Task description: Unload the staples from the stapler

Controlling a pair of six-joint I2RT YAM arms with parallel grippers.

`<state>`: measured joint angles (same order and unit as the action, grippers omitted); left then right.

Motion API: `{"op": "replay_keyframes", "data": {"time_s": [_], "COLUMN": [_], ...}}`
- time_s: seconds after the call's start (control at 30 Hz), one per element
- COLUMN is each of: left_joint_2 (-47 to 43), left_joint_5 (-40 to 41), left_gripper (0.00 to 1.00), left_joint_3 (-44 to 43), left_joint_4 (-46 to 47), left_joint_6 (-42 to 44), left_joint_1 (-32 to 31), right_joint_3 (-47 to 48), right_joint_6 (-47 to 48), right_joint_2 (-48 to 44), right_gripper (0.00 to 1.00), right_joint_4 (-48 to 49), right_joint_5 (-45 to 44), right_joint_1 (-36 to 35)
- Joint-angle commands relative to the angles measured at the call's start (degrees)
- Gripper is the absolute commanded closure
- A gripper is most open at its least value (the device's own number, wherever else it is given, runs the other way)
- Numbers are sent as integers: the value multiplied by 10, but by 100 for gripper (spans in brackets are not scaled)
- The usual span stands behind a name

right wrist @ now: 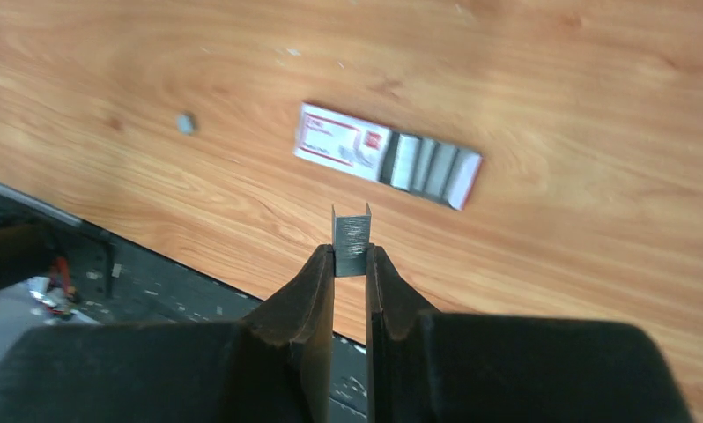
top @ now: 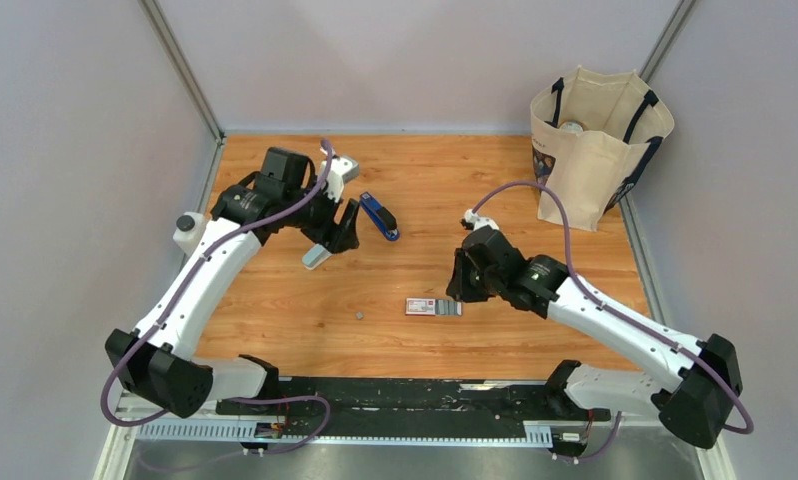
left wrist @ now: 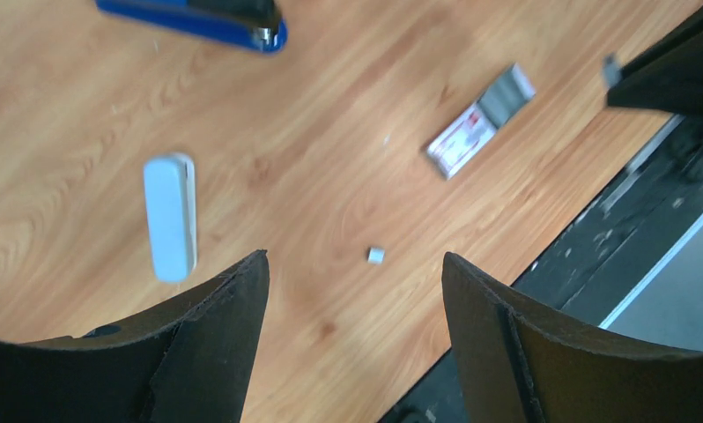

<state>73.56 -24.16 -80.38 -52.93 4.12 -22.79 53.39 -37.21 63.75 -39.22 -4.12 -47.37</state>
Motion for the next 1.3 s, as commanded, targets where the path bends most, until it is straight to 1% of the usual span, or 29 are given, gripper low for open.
{"op": "replay_keyframes", "data": {"time_s": [0.0,0.37,0.73,1.27], "left_joint_2": [-14,-19,-32,-43], "left_joint_5": [42,33,20,17], "left_gripper": [20,25,27,28], "left_joint_3": [37,90,124,131], "left_joint_4": [-37,-38,-22,-19], "left_joint_6": [89,109,106,108], "left_joint_1": [0,0,1,1], "right_joint_3": [-22,-48,-5,9], "right_joint_6": [2,4,19,13], "right_joint_2": [15,99,201,241], "right_gripper": [90,90,92,91], "right_joint_4": [-17,19,19,27], "right_joint_5": [-36,-20,-20,-12], "right_joint_1": [-10,-11,-12,-11]}}
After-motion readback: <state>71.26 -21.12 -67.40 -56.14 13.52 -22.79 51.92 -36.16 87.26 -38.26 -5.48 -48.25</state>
